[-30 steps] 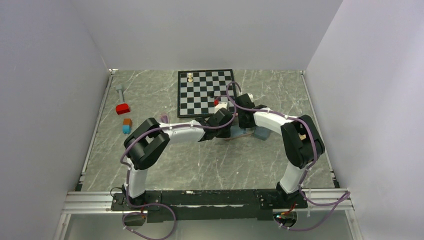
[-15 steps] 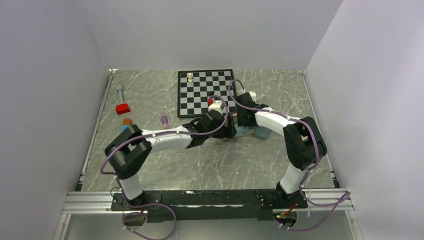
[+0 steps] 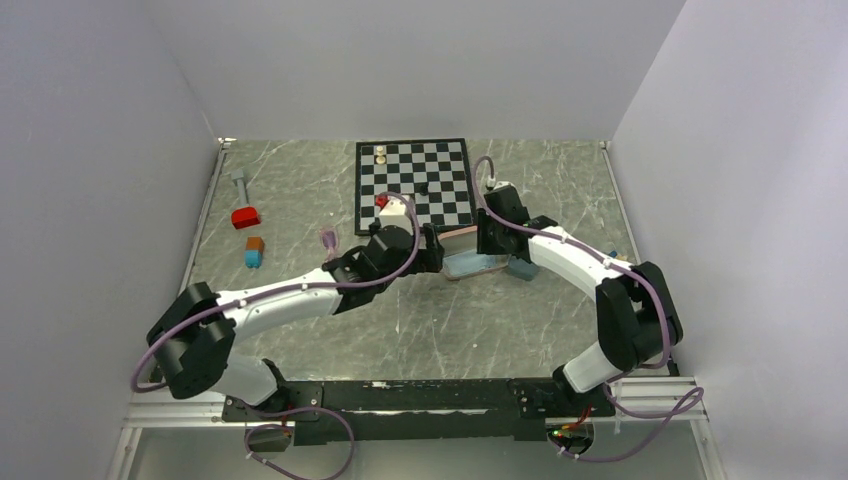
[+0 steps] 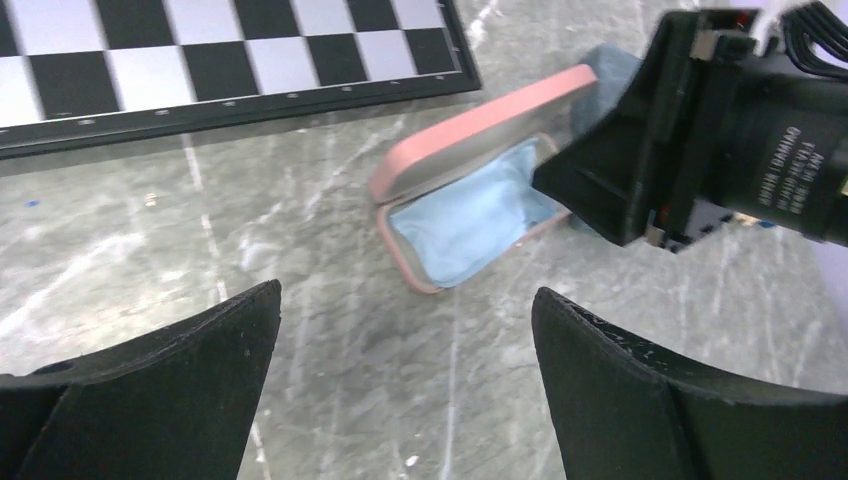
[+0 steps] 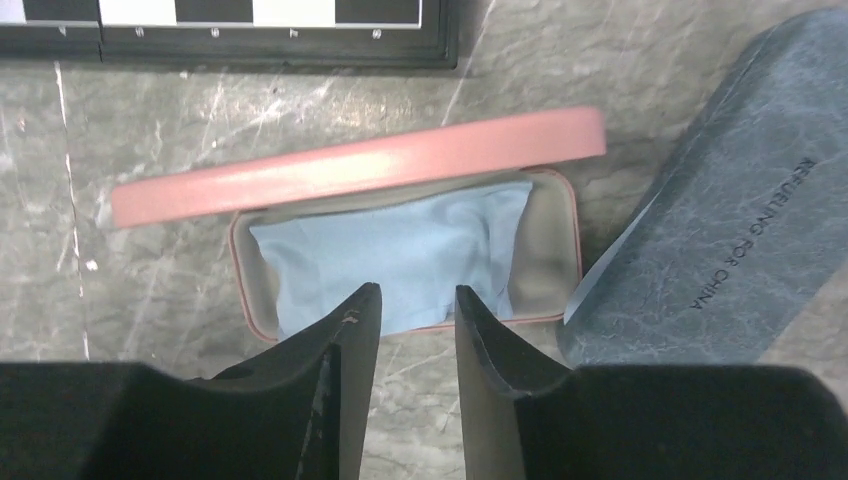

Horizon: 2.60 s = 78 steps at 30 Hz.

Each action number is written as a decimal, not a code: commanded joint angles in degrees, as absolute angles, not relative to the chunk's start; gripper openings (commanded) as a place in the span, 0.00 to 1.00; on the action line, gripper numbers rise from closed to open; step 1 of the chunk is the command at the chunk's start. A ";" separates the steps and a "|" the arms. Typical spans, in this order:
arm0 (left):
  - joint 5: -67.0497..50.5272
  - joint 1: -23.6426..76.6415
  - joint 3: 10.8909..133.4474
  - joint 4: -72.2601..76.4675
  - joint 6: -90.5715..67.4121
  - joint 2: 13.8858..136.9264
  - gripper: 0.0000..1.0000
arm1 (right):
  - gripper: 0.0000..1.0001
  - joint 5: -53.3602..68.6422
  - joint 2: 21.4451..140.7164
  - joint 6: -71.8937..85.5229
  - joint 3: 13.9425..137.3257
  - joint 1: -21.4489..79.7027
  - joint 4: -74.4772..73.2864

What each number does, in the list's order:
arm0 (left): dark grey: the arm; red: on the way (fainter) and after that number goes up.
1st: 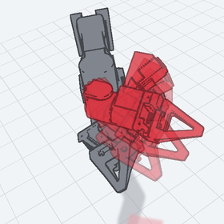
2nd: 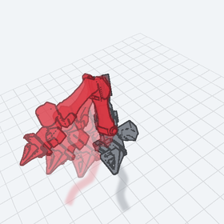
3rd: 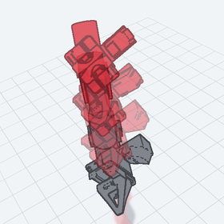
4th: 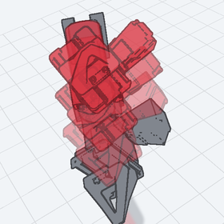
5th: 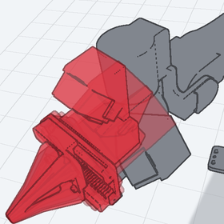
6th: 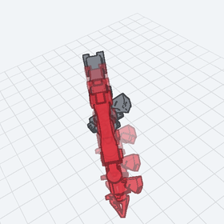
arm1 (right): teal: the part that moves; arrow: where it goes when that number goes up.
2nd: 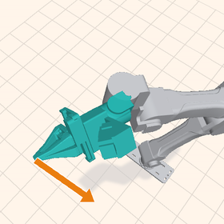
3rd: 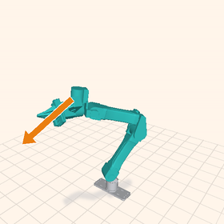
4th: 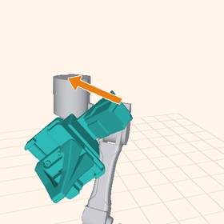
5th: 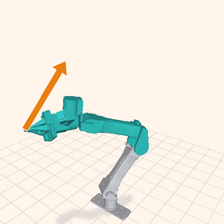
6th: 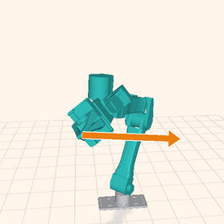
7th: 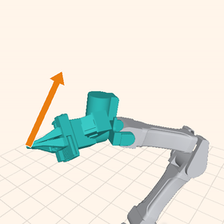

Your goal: Organize the sunglasses

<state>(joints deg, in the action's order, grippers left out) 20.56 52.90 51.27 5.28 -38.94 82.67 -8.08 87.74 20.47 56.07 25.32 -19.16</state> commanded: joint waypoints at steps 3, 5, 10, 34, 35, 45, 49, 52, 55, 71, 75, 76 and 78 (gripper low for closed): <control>27.46 50.59 46.56 2.93 -38.13 76.86 0.99 | 0.35 -5.77 90.26 21.62 55.81 25.15 -17.86; 26.14 49.05 45.24 2.50 -38.78 76.13 0.99 | 0.34 -7.77 91.80 21.87 56.16 25.06 -17.67; 25.05 45.92 42.93 0.92 -40.50 74.78 0.99 | 0.28 -8.98 96.01 22.56 57.70 24.15 -17.66; 25.05 42.37 42.52 -2.08 -39.82 74.08 0.99 | 0.29 -9.78 94.80 21.81 58.10 22.17 -16.40; 25.05 42.36 42.58 -2.23 -39.81 74.09 0.99 | 0.29 -9.61 94.87 21.84 58.16 22.08 -16.09; 24.64 42.32 42.98 -2.83 -39.18 74.42 0.99 | 0.29 -7.50 97.99 22.05 58.34 20.99 -12.98; 24.57 42.12 43.21 -3.09 -38.86 74.70 0.99 | 0.28 -8.74 100.41 22.63 58.10 20.01 -12.65; 24.52 41.94 43.49 -3.63 -38.83 75.03 0.99 | 0.28 -10.95 100.97 22.57 57.73 19.95 -12.74; 24.54 41.82 43.55 -3.69 -38.60 75.00 0.99 | 0.30 -11.24 100.18 21.36 56.38 19.95 -10.82; 26.20 41.54 44.03 -5.40 -38.24 74.07 0.99 | 0.48 -9.50 87.82 19.41 52.08 19.95 -6.63; 26.95 41.47 43.86 -5.53 -37.84 73.19 0.99 | 0.58 -17.73 82.24 20.41 54.43 19.96 -14.50; 27.04 41.42 43.86 -5.56 -37.79 72.87 0.99 | 0.62 -20.48 81.06 21.24 54.91 19.95 -16.61; 27.44 41.26 43.84 -5.78 -37.66 72.32 0.99 | 0.78 -26.82 78.15 23.37 55.44 19.87 -20.22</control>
<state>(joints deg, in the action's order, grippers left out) 25.41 41.69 41.87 -5.48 -38.65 74.72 -14.52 83.70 20.56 52.31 20.27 -12.82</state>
